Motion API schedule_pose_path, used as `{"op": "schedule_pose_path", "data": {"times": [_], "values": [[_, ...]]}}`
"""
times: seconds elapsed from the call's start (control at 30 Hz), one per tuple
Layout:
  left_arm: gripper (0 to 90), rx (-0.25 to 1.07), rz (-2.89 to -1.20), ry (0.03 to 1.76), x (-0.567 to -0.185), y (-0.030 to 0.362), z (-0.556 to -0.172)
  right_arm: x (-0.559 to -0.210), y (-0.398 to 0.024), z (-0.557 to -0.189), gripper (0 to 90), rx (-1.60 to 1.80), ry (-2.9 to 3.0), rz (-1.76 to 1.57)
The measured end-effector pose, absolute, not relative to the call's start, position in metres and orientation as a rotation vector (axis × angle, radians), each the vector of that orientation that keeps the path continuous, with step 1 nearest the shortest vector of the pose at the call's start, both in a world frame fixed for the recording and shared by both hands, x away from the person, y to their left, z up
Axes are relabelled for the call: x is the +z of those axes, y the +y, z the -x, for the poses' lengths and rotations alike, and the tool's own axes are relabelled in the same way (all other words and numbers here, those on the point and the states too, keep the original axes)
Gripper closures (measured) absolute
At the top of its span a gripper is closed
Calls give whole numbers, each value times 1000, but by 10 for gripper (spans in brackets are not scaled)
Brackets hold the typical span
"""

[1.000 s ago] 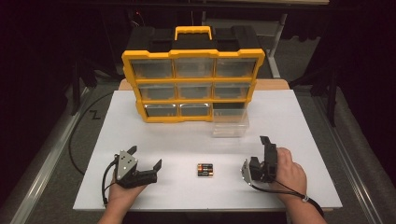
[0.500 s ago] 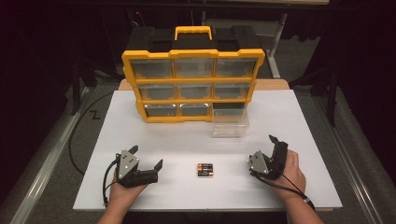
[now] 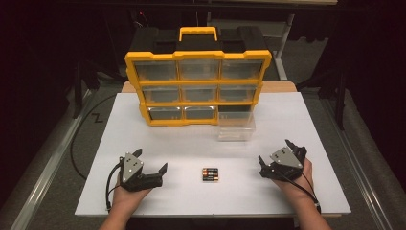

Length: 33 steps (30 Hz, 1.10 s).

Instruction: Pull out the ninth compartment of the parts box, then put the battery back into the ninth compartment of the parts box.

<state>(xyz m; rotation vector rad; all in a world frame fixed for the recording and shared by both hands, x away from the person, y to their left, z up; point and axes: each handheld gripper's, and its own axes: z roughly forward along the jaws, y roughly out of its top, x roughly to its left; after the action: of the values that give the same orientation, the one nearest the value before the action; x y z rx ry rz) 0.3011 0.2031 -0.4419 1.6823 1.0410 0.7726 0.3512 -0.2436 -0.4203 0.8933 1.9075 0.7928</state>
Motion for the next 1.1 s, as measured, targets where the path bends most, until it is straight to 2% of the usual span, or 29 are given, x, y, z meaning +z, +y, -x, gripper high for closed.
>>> {"op": "schedule_pose_path", "data": {"times": [0.37, 1.1], "values": [[3, 769, -1669, 1051, -442, 203, -302, -418, -260, -351, 10, 1093, 1890, -1162], [3, 753, -1668, 1055, -444, 200, -305, -419, -265, -354, 10, 1071, 1918, -1205]]}}
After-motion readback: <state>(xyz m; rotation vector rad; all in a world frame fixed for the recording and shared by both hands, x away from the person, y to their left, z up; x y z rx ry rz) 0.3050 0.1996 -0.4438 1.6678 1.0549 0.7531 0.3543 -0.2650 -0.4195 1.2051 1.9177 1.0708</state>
